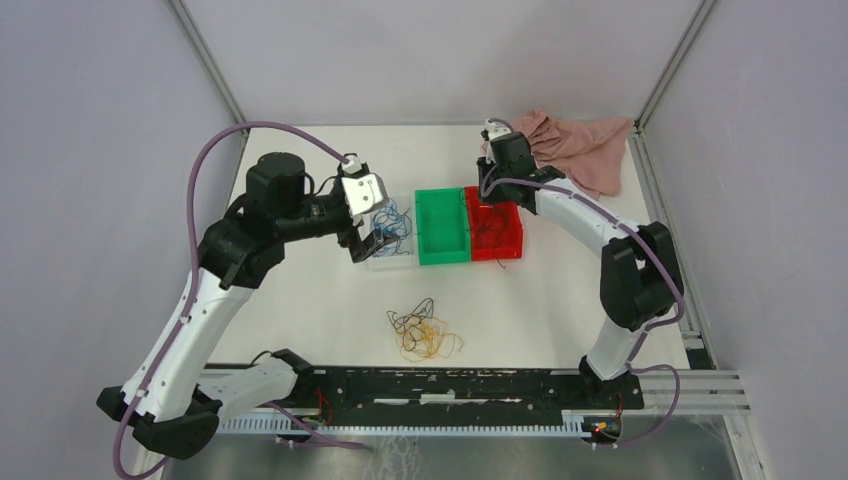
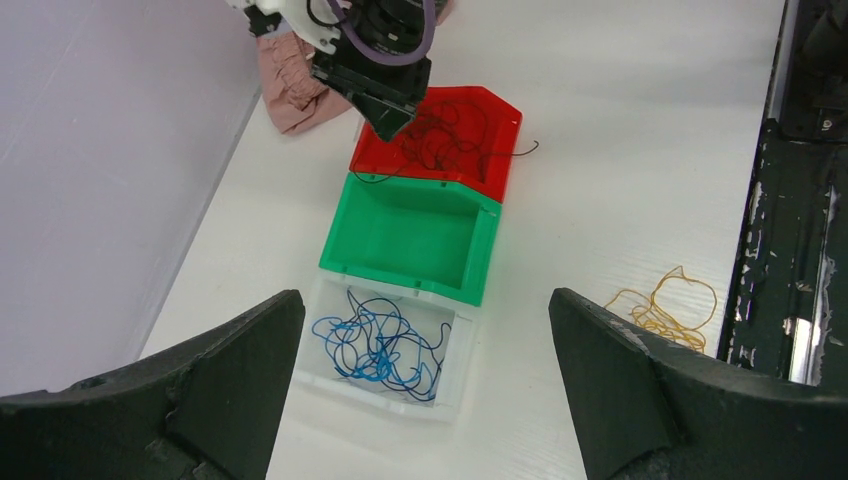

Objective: Untangle the cables

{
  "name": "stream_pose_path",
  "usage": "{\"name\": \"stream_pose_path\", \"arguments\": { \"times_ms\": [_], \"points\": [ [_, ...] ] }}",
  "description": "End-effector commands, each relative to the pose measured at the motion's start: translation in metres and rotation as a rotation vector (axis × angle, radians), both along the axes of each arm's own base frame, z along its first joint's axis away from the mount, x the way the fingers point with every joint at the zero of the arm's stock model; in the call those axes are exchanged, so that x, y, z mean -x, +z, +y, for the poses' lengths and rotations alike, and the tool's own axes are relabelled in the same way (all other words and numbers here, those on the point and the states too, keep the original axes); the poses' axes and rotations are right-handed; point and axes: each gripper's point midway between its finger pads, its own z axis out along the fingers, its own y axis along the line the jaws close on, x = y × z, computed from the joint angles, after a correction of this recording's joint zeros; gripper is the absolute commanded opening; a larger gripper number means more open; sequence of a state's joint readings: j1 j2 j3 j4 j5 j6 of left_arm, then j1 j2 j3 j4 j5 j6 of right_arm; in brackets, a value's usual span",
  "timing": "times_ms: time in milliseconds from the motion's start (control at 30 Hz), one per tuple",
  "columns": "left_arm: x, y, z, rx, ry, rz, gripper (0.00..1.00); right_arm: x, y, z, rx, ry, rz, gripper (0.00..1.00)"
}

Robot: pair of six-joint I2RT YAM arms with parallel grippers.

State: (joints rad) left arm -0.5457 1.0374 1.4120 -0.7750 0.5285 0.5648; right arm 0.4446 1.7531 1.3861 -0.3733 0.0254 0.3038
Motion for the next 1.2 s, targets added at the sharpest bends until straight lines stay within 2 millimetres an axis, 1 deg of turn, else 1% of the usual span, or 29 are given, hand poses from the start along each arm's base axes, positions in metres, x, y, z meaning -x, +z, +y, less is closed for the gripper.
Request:
{"name": "stream_pose_path", "arguments": {
  "times_ms": [0, 67, 133, 200, 300, 433, 467, 600, 700, 767, 833, 867, 900, 933, 1000, 1100, 1167],
  "points": [
    [0.002, 0.02, 0.0, 0.028, -0.017, -0.093, 0.99, -0.004, -0.02, -0.012, -0.027, -0.116, -0.002, 0.19],
    [0.002, 0.019, 0.0, 0.028, -0.019, -0.091, 0.99, -0.001, -0.035, -0.024, -0.012, -0.166, 0.011, 0.13],
    [0.002, 0.02, -0.001, 0.032, -0.022, -0.094, 0.99, 0.001, -0.046, -0.033, -0.002, -0.192, 0.02, 0.1],
    [0.001, 0.021, -0.001, 0.034, -0.022, -0.097, 0.99, 0.002, -0.054, -0.038, 0.009, -0.204, 0.024, 0.07],
    [0.0, 0.021, -0.002, 0.035, -0.02, -0.101, 0.99, 0.0, -0.064, -0.041, 0.032, -0.205, 0.022, 0.05],
    [-0.001, 0.021, -0.002, 0.035, -0.016, -0.105, 0.99, -0.003, -0.081, -0.038, 0.05, -0.19, 0.053, 0.05],
    [-0.002, 0.021, -0.001, 0.034, -0.016, -0.105, 0.99, -0.005, -0.084, -0.036, 0.049, -0.186, 0.059, 0.05],
    [-0.002, 0.022, -0.002, 0.034, -0.017, -0.108, 0.99, -0.013, -0.082, -0.028, 0.04, -0.152, 0.058, 0.05],
    [-0.002, 0.023, -0.002, 0.033, -0.017, -0.11, 0.99, -0.017, -0.08, -0.027, 0.065, -0.138, 0.075, 0.06],
    [-0.001, 0.022, -0.001, 0.027, -0.02, -0.112, 0.99, -0.018, -0.063, -0.029, 0.074, -0.139, 0.056, 0.09],
    [0.0, 0.022, -0.001, 0.021, -0.029, -0.122, 0.99, -0.019, -0.033, -0.029, 0.046, -0.135, -0.008, 0.13],
    [0.0, 0.023, -0.001, 0.02, -0.032, -0.126, 0.99, -0.019, -0.013, -0.028, 0.024, -0.13, -0.044, 0.15],
    [0.0, 0.023, -0.001, 0.021, -0.034, -0.128, 0.99, -0.019, 0.003, -0.026, 0.008, -0.12, -0.068, 0.17],
    [0.0, 0.024, -0.001, 0.022, -0.035, -0.128, 0.99, -0.019, 0.018, -0.024, -0.011, -0.107, -0.089, 0.19],
    [-0.001, 0.027, -0.002, 0.025, -0.036, -0.132, 0.99, -0.018, 0.041, -0.02, -0.04, -0.084, -0.114, 0.22],
    [0.0, 0.028, -0.002, 0.027, -0.038, -0.133, 0.99, -0.017, 0.063, -0.016, -0.067, -0.07, -0.138, 0.22],
    [0.001, 0.028, -0.002, 0.027, -0.038, -0.133, 0.99, -0.019, 0.067, -0.011, -0.093, -0.062, -0.149, 0.22]
  ]
}}
